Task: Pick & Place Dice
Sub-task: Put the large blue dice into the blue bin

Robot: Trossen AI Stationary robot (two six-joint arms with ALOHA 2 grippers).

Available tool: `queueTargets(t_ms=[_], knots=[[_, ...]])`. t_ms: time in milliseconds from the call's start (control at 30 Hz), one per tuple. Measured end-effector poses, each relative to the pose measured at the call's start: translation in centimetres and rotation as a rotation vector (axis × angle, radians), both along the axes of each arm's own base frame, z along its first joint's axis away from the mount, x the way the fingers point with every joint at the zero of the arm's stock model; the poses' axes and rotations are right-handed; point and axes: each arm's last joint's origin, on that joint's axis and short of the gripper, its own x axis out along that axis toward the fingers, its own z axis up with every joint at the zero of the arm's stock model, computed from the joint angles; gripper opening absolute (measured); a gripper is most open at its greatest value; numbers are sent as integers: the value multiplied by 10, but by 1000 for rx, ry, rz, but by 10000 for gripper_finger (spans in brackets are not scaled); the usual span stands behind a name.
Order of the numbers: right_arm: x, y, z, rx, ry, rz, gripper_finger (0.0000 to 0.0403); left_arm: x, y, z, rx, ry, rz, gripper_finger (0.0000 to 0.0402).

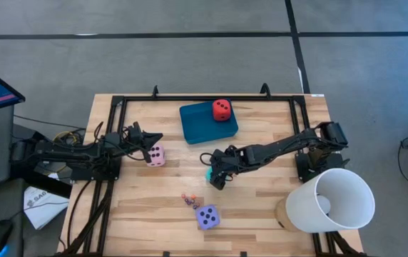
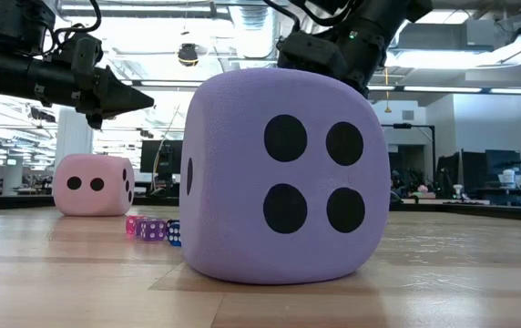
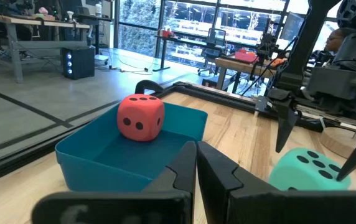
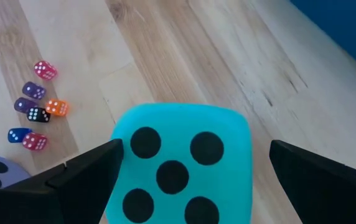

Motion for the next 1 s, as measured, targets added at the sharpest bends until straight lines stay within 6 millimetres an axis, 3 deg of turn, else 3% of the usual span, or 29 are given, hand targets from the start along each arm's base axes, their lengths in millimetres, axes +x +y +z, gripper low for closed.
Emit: queueTargets(t_ms=[300, 533, 1000], knots=[[-1, -1, 2, -4, 5, 5, 400, 0, 0, 0, 0, 0, 0, 6], [5, -2, 16, -17, -9, 26, 400, 0, 0, 0, 0, 0, 0, 6], [3, 10, 13, -30, -4, 15, 400, 0, 0, 0, 0, 1, 0, 6]])
